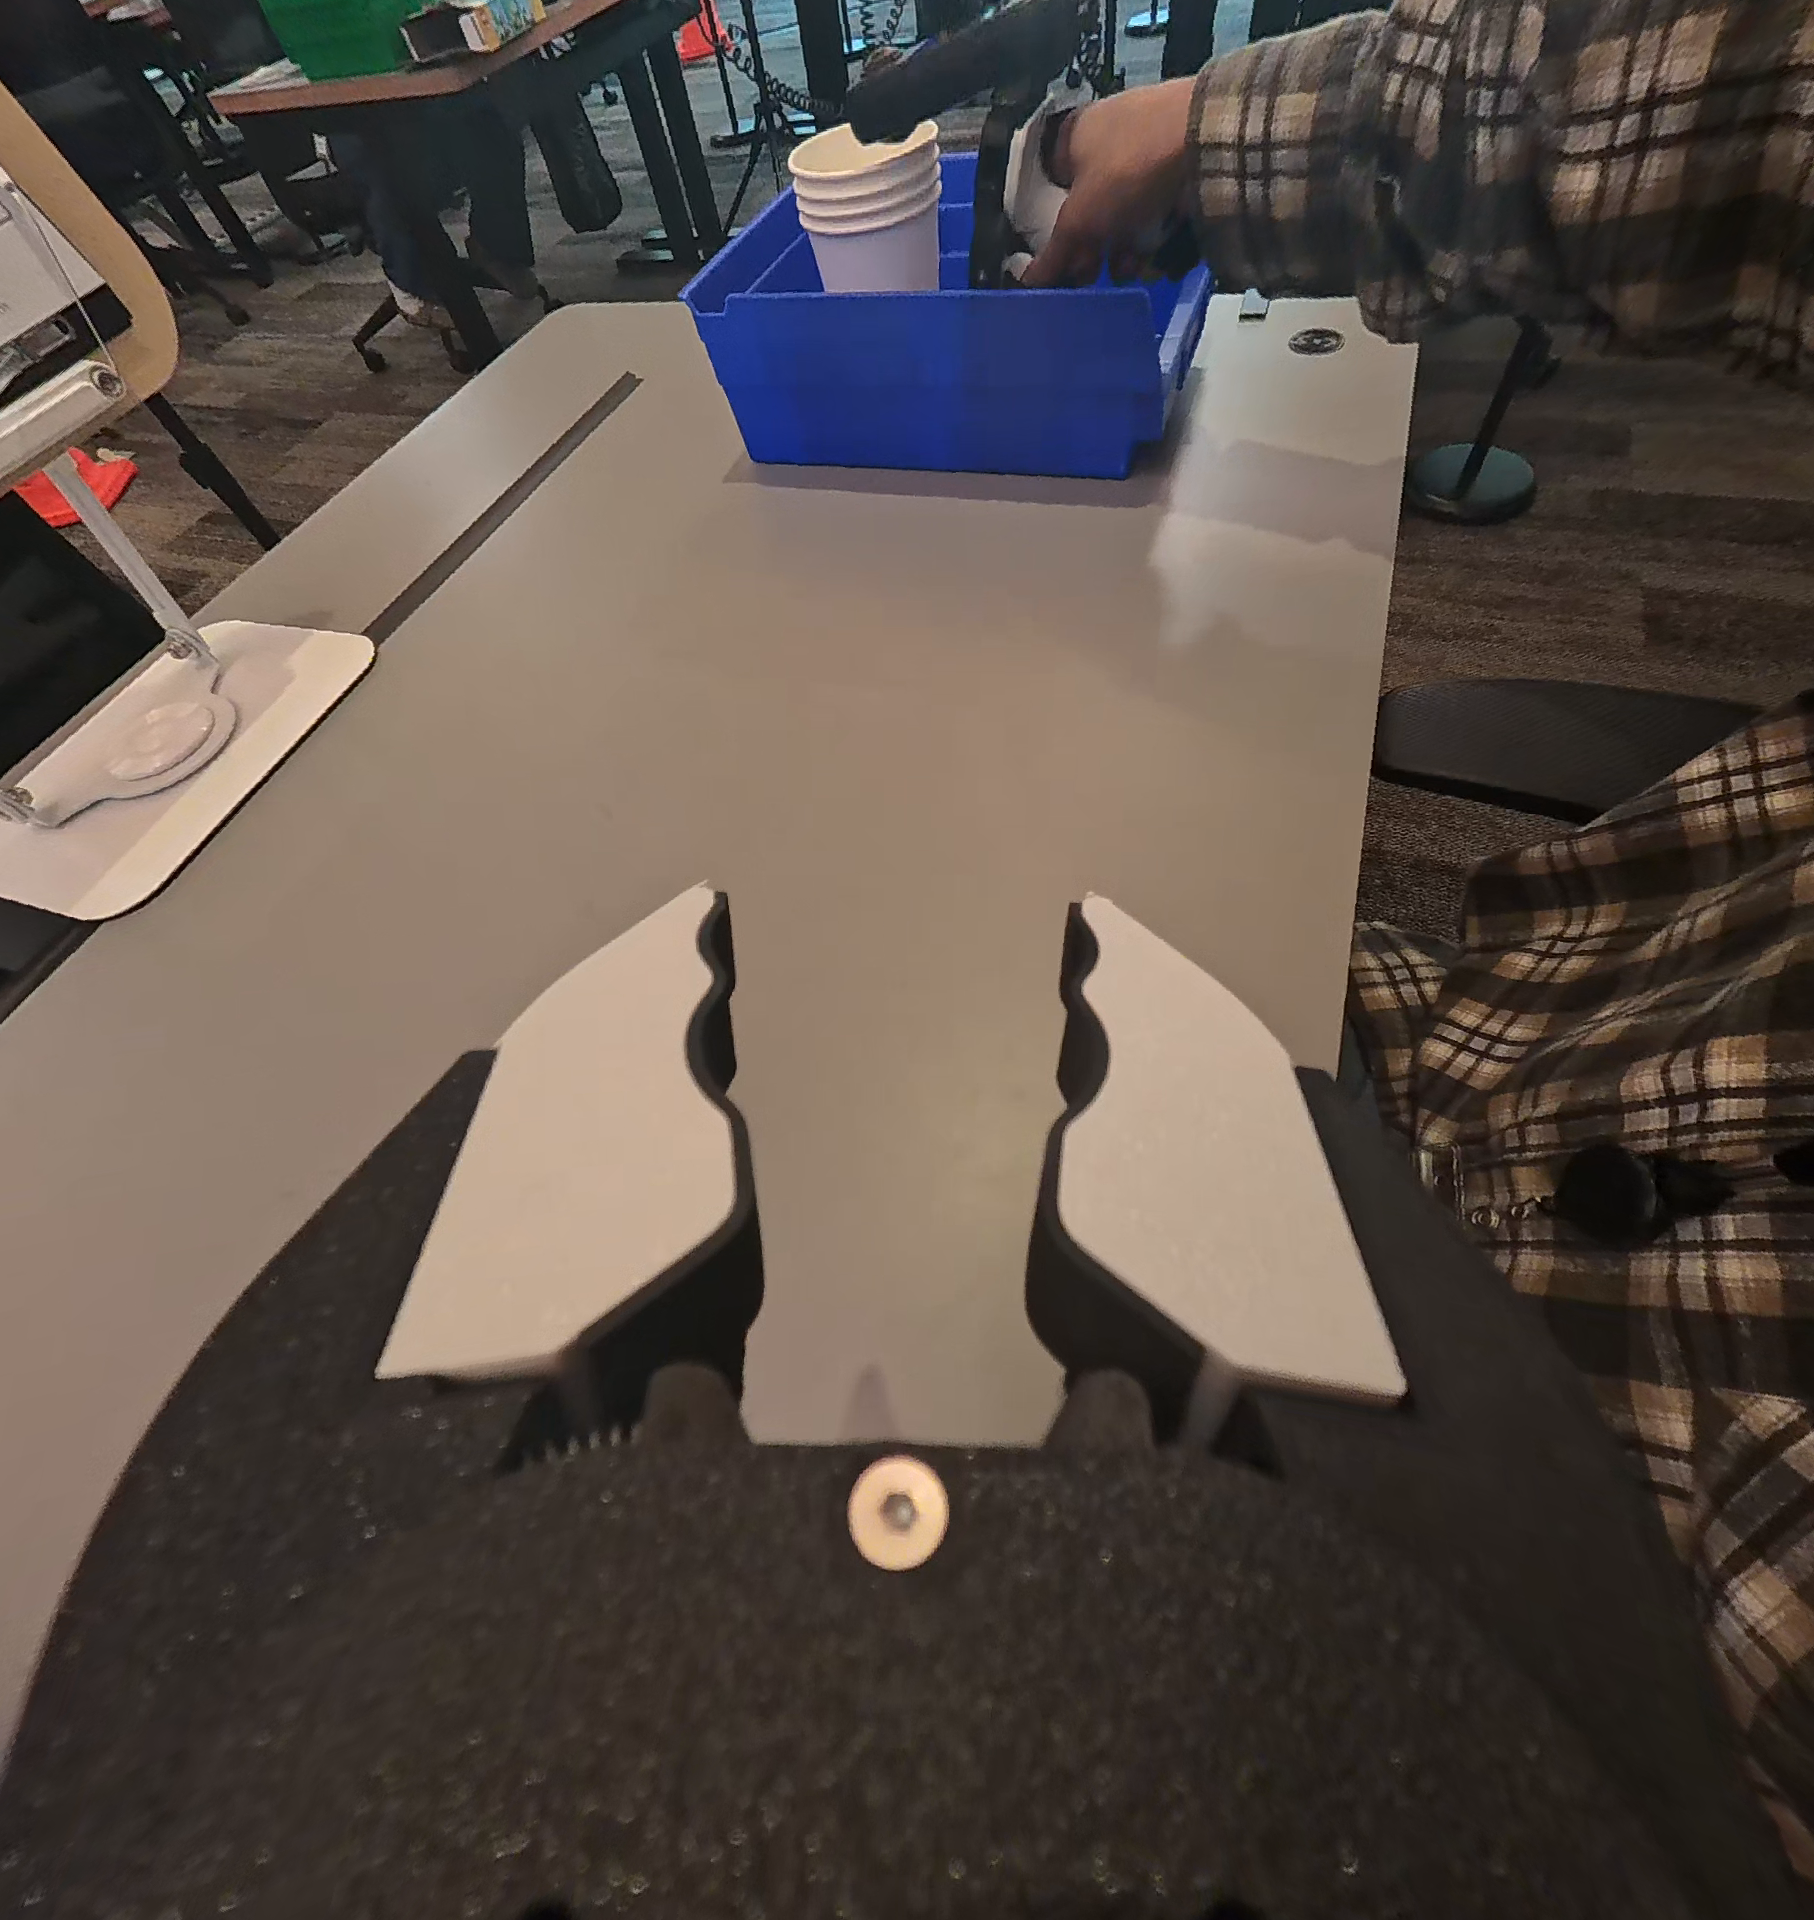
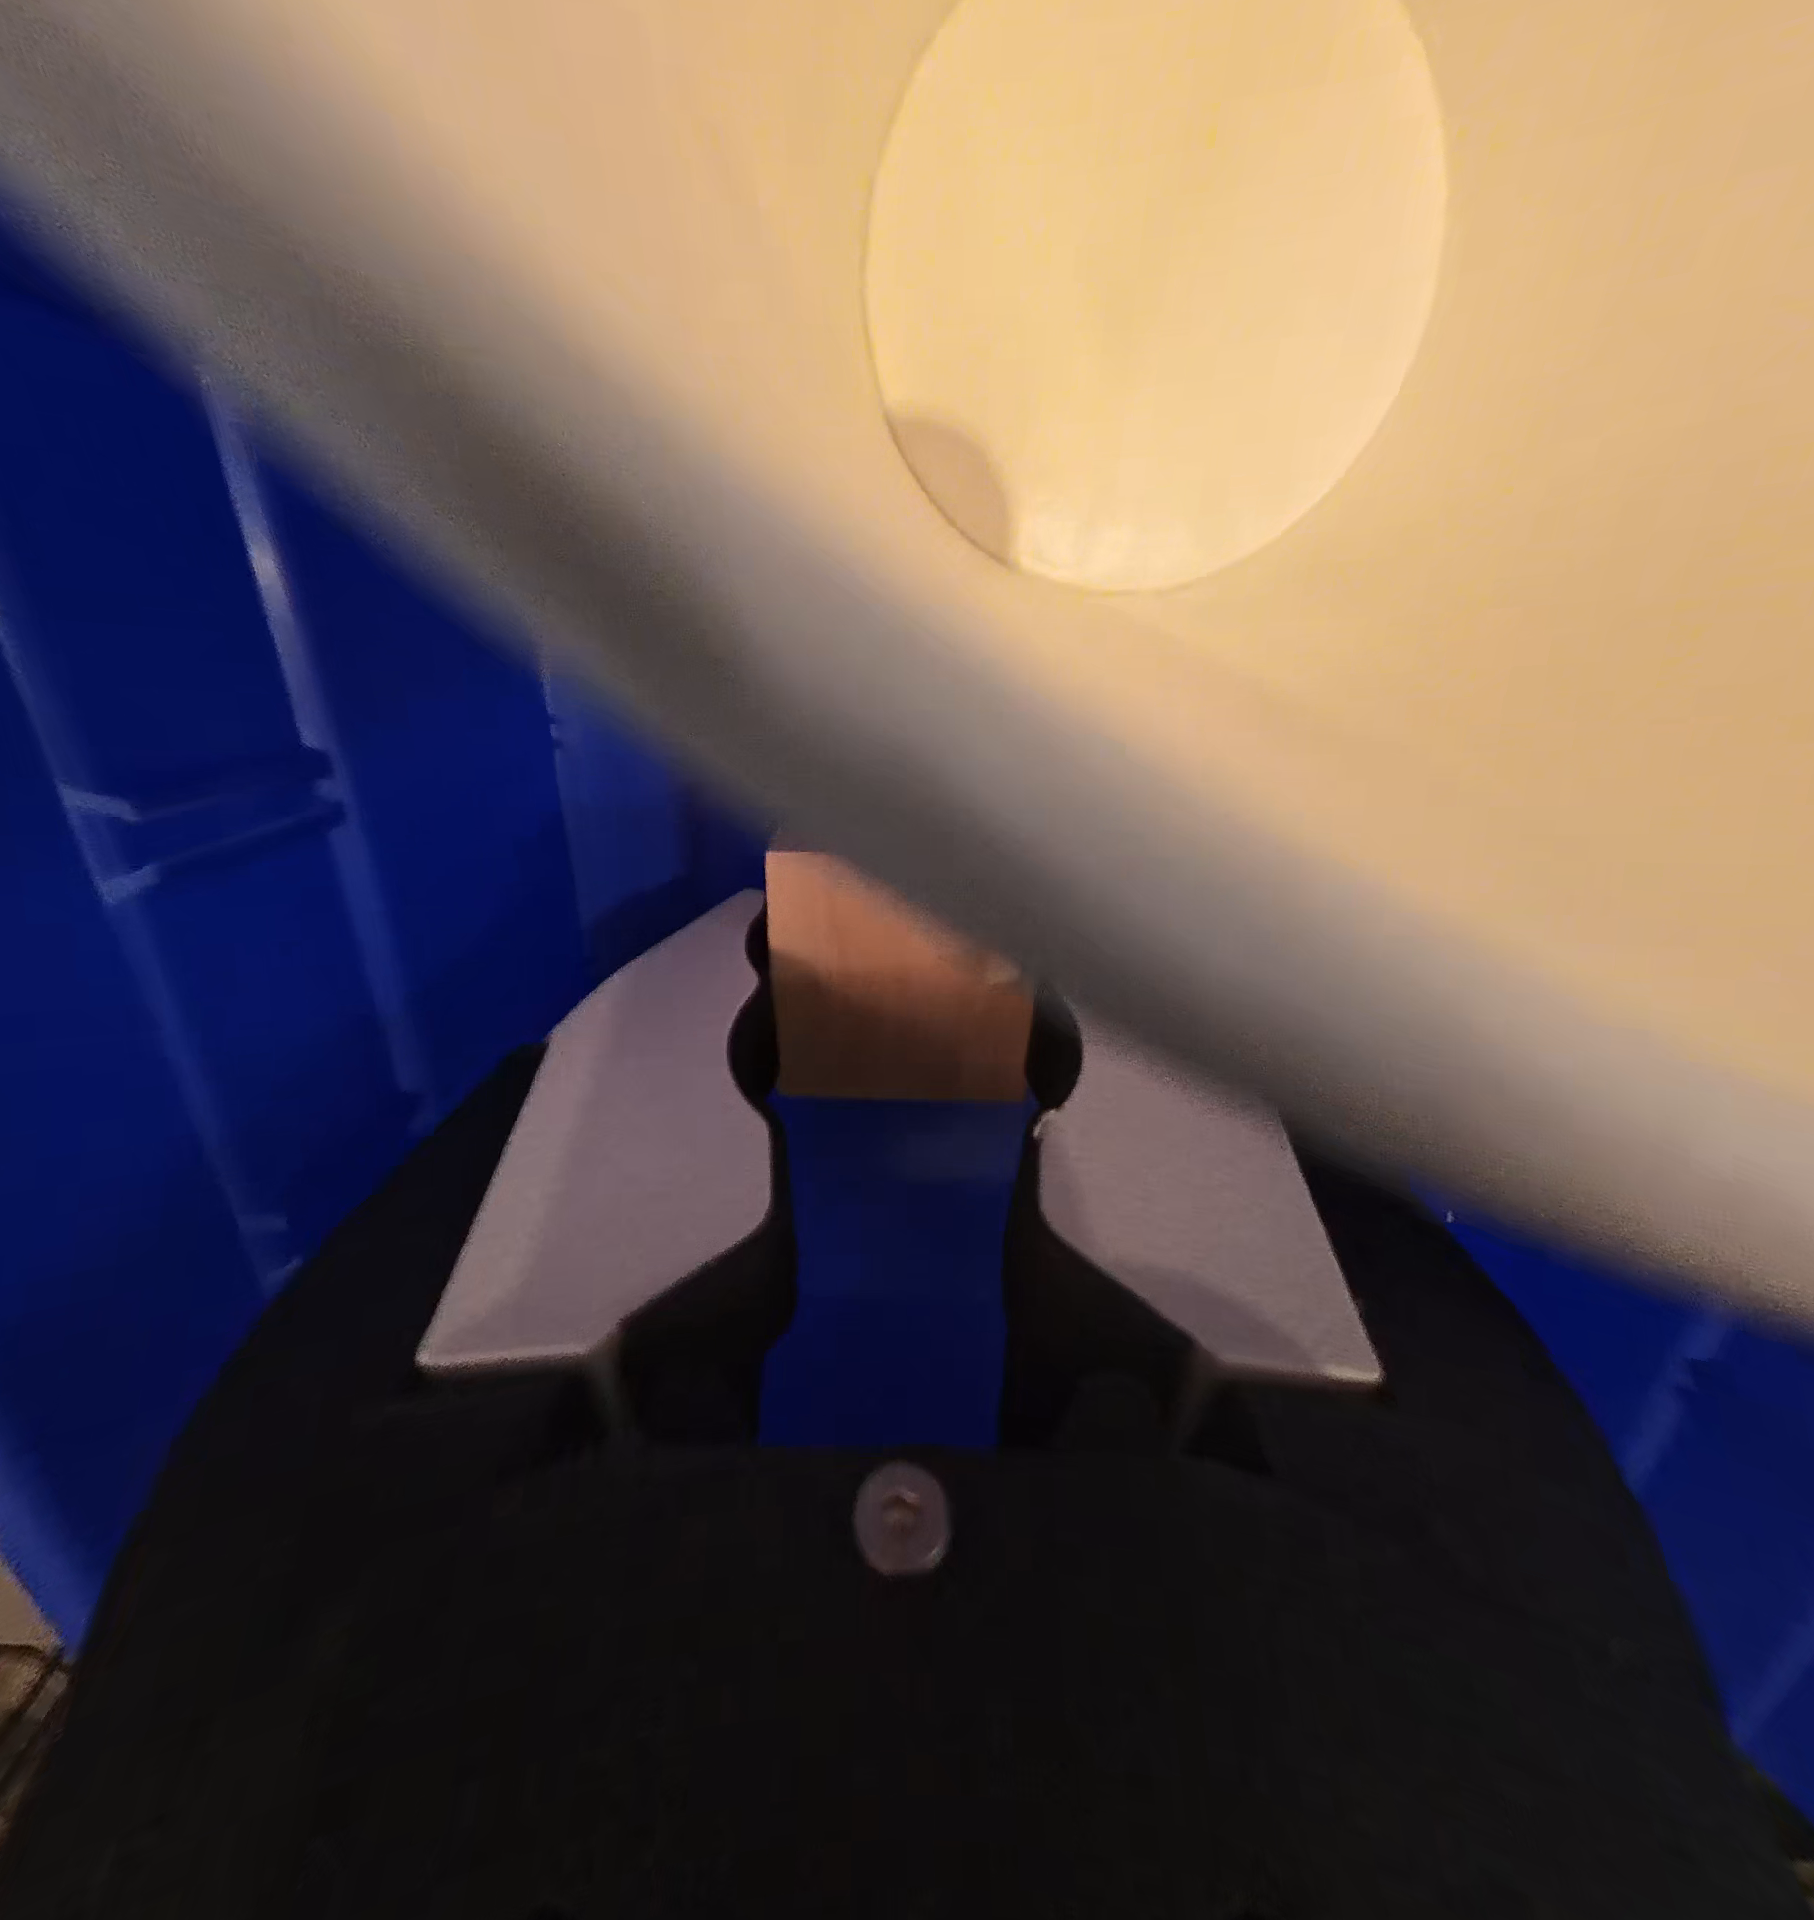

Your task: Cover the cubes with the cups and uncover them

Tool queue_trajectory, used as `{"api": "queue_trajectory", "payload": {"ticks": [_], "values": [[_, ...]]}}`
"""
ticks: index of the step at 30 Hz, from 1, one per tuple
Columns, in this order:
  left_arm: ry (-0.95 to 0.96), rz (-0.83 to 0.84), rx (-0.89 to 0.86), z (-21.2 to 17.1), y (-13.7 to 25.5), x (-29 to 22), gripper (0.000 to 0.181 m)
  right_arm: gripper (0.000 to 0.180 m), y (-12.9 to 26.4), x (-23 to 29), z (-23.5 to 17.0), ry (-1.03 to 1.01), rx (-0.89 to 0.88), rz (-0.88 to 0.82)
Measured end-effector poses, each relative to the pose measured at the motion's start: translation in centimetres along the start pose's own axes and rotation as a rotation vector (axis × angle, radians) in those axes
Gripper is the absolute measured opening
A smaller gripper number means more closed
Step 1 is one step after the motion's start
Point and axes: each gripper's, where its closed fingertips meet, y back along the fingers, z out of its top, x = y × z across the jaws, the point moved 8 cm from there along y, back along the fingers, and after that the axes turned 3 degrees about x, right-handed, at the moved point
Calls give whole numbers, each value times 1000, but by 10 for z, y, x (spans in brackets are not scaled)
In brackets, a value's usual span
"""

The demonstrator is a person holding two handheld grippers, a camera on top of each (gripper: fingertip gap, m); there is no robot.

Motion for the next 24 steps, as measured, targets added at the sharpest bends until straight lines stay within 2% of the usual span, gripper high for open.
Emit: {"api": "queue_trajectory", "payload": {"ticks": [4,10,14,17,19,21,24], "values": [[-3,-5,7,0,-2,-1,60,46,0,2,0,10,19,-18],[-5,-8,5,1,-1,-2,60,75,21,0,-2,22,-12,-42],[-3,-14,1,1,-1,-2,60,90,57,3,-14,40,-1,-15],[-2,-13,4,1,-2,-3,60,92,104,11,-24,53,2,32],[-6,-4,8,1,-1,-3,60,92,148,18,-27,83,-62,34],[-6,4,2,2,2,-2,60,92,199,28,-26,136,-201,1],[-5,25,-5,2,7,1,60,96,273,55,-22,279,-541,-11]]}}
